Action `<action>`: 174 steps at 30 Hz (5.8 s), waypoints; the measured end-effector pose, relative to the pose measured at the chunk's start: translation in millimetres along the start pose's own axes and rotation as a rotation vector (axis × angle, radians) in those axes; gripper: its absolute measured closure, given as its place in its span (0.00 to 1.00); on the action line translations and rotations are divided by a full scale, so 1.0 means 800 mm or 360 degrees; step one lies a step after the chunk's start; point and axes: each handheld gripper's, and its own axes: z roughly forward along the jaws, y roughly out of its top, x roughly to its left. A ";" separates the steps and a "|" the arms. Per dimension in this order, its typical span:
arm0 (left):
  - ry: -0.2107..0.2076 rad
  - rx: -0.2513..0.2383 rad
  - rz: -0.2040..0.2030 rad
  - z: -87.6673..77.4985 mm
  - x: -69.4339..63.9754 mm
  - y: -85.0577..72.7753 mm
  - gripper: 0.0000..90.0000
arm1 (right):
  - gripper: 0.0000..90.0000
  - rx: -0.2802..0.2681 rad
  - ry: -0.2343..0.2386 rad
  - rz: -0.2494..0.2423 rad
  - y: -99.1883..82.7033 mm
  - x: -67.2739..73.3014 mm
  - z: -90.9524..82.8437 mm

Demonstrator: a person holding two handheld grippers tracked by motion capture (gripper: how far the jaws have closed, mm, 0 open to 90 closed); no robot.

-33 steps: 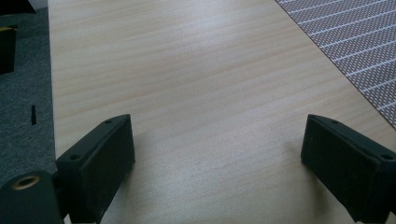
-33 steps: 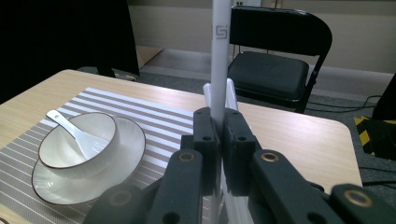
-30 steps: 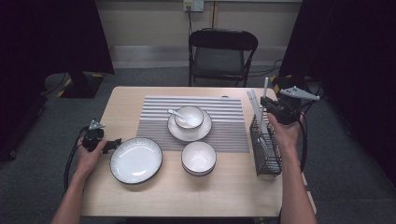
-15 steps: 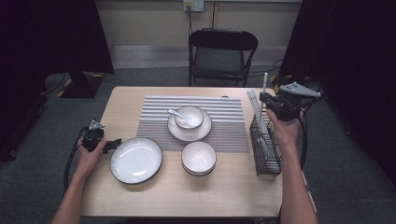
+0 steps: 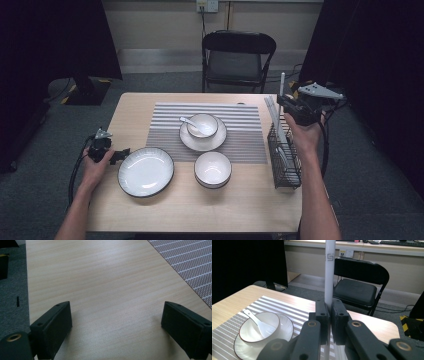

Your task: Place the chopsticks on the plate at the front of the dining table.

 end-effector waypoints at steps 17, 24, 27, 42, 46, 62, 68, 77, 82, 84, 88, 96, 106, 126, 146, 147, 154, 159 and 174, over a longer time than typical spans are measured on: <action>0.0003 -0.0001 -0.0001 0.000 0.000 0.000 0.10 | 0.95 -0.0094 -0.0015 -0.0006 0.022 0.002 -0.009; -0.0001 -0.0002 0.0000 0.000 0.000 0.000 0.10 | 0.95 -0.0109 -0.0005 -0.0022 0.035 0.004 -0.010; -0.0001 0.0000 0.0004 0.000 0.000 0.000 0.10 | 0.95 -0.0126 0.0014 -0.0019 0.038 0.007 -0.011; 0.0008 0.0010 0.0000 -0.002 0.000 0.000 0.13 | 0.95 -0.0114 0.0111 0.0000 0.036 0.023 0.003; 0.0024 0.0009 -0.0020 -0.004 0.002 0.000 0.18 | 0.95 -0.0114 0.0137 -0.0006 0.039 0.030 0.005; -0.0013 0.0003 -0.0067 -0.010 0.005 0.001 0.20 | 0.95 -0.0107 0.0247 0.0010 0.036 0.053 0.026; -0.0032 -0.0100 -0.0051 -0.022 0.000 0.013 0.22 | 0.95 -0.0087 0.0301 0.0011 0.029 0.066 0.040; -0.0124 -0.0178 -0.0030 -0.035 -0.011 0.024 0.25 | 0.95 -0.0055 0.0363 -0.0013 0.023 0.084 0.054; -0.0171 -0.0210 -0.0001 -0.046 -0.022 0.030 0.24 | 0.95 -0.0048 0.0385 -0.0001 0.021 0.090 0.057; -0.0197 -0.0235 0.0008 -0.051 -0.026 0.032 0.24 | 0.95 -0.0056 0.0399 0.0009 0.020 0.093 0.058; -0.0131 -0.0288 0.0063 -0.066 -0.036 0.039 0.26 | 0.95 -0.0057 0.0414 0.0005 0.019 0.098 0.059; -0.0226 -0.0295 0.0112 -0.074 -0.049 0.041 0.24 | 0.95 -0.0048 0.0445 0.0003 0.016 0.110 0.065; -0.0353 -0.0342 0.0190 -0.091 -0.079 0.047 0.27 | 0.95 -0.0072 0.0507 -0.0011 0.017 0.129 0.069; -0.0593 -0.0423 0.0323 -0.090 -0.139 0.071 0.30 | 0.95 -0.0070 0.0667 -0.0008 0.021 0.174 0.085; -0.0727 -0.0477 0.0303 -0.070 -0.161 0.093 0.38 | 0.95 -0.0054 0.0762 -0.0032 0.018 0.213 0.101; -0.0720 -0.0482 0.0303 -0.071 -0.163 0.094 0.38 | 0.95 -0.0056 0.0769 -0.0033 0.018 0.215 0.102; -0.0751 -0.0506 0.0329 -0.072 -0.172 0.098 0.40 | 0.95 -0.0046 0.0801 -0.0041 0.015 0.229 0.109; -0.0783 -0.0515 0.0323 -0.070 -0.176 0.098 0.44 | 0.95 -0.0050 0.0813 -0.0039 0.017 0.235 0.112; -0.0838 -0.0564 0.0429 -0.073 -0.197 0.117 0.45 | 0.95 -0.0048 0.0919 -0.0069 0.025 0.281 0.129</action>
